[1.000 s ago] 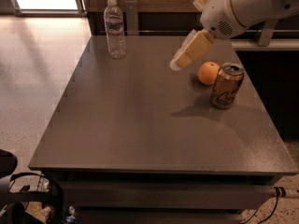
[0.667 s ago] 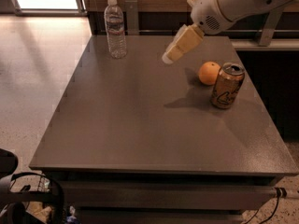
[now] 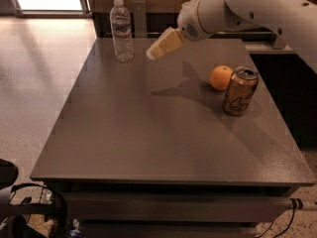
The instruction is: Pick water bottle
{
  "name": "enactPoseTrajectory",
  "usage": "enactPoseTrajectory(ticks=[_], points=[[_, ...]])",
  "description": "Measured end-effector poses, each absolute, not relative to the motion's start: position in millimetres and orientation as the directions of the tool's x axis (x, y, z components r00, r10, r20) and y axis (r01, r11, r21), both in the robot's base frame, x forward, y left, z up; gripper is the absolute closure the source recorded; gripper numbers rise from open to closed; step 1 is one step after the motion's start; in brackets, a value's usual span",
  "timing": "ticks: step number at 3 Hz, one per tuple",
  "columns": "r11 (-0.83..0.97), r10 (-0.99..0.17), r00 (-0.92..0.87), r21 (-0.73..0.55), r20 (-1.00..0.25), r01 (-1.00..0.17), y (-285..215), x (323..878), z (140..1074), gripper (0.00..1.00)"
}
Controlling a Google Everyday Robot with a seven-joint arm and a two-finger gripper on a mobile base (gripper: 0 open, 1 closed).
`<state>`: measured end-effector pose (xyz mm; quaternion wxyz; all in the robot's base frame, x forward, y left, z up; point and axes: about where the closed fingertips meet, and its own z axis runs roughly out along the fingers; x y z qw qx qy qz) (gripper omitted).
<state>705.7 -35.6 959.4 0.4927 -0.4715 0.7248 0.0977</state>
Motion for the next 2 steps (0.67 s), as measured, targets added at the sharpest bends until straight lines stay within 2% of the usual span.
enactPoseTrajectory(ticks=[2], points=[[0.597,-0.395,-0.041,-0.223,-0.918,-0.771,-29.1,773.7,940.0,0.0]])
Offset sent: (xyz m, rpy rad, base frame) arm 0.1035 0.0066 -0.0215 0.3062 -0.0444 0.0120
